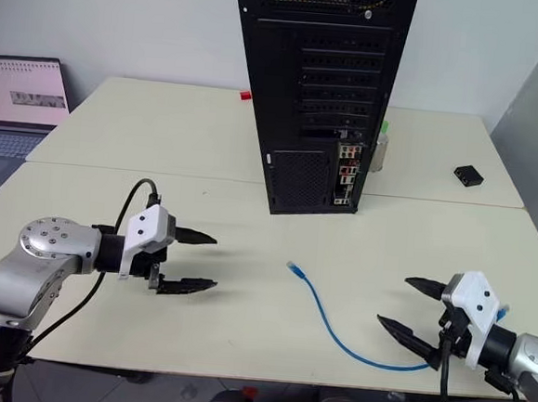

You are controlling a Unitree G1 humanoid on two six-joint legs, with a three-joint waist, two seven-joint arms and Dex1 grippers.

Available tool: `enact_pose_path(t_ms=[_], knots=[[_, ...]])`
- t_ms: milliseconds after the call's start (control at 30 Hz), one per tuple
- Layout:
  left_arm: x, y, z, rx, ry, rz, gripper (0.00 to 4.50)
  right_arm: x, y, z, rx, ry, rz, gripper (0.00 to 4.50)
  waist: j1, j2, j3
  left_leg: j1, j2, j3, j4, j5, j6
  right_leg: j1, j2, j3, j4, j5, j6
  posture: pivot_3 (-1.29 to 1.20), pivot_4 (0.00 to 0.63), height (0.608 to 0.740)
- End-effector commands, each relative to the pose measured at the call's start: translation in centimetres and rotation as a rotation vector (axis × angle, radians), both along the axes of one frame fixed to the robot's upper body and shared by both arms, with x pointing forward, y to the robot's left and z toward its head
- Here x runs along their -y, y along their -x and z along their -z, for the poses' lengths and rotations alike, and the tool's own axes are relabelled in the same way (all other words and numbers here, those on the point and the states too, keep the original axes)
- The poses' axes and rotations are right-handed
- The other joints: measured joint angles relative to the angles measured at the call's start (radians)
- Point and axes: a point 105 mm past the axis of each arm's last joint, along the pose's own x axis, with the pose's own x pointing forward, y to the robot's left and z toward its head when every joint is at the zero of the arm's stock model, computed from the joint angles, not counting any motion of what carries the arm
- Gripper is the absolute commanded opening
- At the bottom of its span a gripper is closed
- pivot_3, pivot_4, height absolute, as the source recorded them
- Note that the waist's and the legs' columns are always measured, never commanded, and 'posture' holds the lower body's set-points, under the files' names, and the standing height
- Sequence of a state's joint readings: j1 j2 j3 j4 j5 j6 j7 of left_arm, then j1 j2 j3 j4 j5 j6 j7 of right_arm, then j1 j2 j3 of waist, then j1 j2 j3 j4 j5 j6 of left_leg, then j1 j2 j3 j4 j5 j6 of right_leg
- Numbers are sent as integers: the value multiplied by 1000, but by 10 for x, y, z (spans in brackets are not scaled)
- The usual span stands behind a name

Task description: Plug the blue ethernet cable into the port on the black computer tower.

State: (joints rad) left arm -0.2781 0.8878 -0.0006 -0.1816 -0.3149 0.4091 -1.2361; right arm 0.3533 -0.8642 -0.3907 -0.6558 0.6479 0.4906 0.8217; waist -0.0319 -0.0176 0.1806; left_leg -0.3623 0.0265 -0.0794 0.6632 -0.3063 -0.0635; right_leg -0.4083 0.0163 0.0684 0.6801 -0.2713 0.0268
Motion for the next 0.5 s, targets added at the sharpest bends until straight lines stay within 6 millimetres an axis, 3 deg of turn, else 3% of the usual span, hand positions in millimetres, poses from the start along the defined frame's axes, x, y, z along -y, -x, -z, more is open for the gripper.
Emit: enact_pose_path(t_ms=[33,367,500], knots=[[9,7,-7,4,13,62,4500,-2,1,-9,43,15,-8,4490,0,0,0,0,0,0,0,0,0,0,0,0,0,0,0,0,150,740],[14,9,-3,8,4,83,4500,-8,-1,-9,54,24,-12,4490,0,0,0,0,0,0,0,0,0,0,0,0,0,0,0,0,150,740],[16,12,2,6,-15,104,4500,-23,-3,-10,57,3,-35,4490,0,0,0,0,0,0,0,0,0,0,0,0,0,0,0,0,150,740]])
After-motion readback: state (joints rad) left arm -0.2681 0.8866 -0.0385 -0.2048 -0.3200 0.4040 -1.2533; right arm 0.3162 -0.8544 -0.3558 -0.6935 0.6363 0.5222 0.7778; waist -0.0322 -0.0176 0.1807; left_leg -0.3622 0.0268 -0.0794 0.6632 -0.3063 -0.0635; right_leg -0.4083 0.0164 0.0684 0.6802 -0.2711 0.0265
